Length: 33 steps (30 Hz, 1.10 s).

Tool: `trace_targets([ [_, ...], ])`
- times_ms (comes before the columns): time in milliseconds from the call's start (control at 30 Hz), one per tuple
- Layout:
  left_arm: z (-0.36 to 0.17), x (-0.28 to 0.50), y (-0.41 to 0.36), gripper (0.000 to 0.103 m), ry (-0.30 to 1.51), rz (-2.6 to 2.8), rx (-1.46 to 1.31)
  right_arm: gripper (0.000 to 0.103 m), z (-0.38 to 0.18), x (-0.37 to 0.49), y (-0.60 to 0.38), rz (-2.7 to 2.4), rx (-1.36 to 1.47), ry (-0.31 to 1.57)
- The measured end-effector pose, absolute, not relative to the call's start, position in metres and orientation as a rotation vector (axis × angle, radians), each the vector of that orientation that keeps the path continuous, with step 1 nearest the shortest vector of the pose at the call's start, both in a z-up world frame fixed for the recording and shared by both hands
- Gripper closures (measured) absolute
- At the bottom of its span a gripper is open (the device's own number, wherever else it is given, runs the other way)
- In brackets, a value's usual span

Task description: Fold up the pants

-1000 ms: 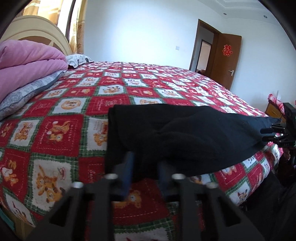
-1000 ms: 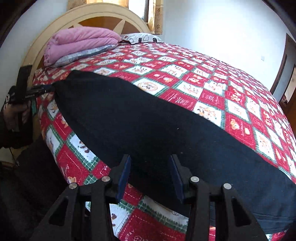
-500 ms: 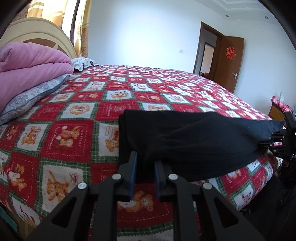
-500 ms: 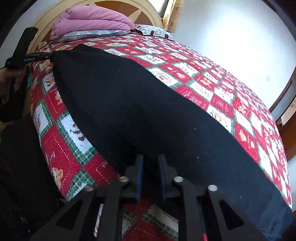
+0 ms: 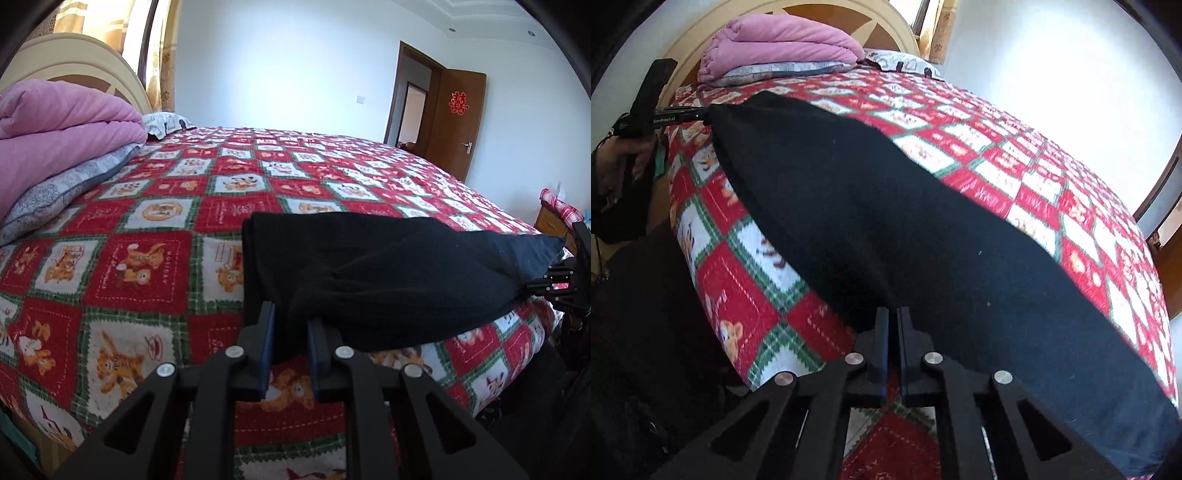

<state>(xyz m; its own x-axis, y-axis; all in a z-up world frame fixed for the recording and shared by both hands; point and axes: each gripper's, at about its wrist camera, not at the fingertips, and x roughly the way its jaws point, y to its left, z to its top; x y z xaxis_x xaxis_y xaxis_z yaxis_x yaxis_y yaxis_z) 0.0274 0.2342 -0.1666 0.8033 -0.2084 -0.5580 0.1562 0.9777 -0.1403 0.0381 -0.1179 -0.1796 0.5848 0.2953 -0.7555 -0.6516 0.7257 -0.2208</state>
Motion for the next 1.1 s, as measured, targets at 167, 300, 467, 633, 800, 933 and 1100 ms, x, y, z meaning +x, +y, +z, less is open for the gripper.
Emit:
trace_targets([
  [167, -0.169, 0.025, 0.232, 0.086, 0.604, -0.197, -0.060, 0.103, -0.171, 0.031, -0.121, 0.586, -0.510, 0.736],
  [300, -0.180, 0.026, 0.230, 0.082, 0.625, -0.190, -0.051, 0.103, -0.193, 0.035, -0.118, 0.582, -0.531, 0.780],
  [467, -0.176, 0.026, 0.232, 0.079, 0.620, -0.186, -0.054, 0.103, -0.183, 0.031, -0.120, 0.562, -0.555, 0.737],
  [633, -0.177, 0.026, 0.233, 0.079, 0.623, -0.187, -0.067, 0.101, -0.184, 0.026, -0.120, 0.503, -0.660, 0.669],
  [800, -0.177, 0.026, 0.233, 0.079, 0.623, -0.187, -0.072, 0.101, -0.189, 0.029, -0.115, 0.504, -0.690, 0.653],
  [933, -0.177, 0.026, 0.232, 0.079, 0.622, -0.188, -0.071, 0.101, -0.191, 0.038, -0.115, 0.517, -0.665, 0.666],
  [1100, -0.176, 0.026, 0.232, 0.079, 0.617, -0.191, -0.075, 0.099, -0.183, 0.041, -0.121, 0.568, -0.602, 0.693],
])
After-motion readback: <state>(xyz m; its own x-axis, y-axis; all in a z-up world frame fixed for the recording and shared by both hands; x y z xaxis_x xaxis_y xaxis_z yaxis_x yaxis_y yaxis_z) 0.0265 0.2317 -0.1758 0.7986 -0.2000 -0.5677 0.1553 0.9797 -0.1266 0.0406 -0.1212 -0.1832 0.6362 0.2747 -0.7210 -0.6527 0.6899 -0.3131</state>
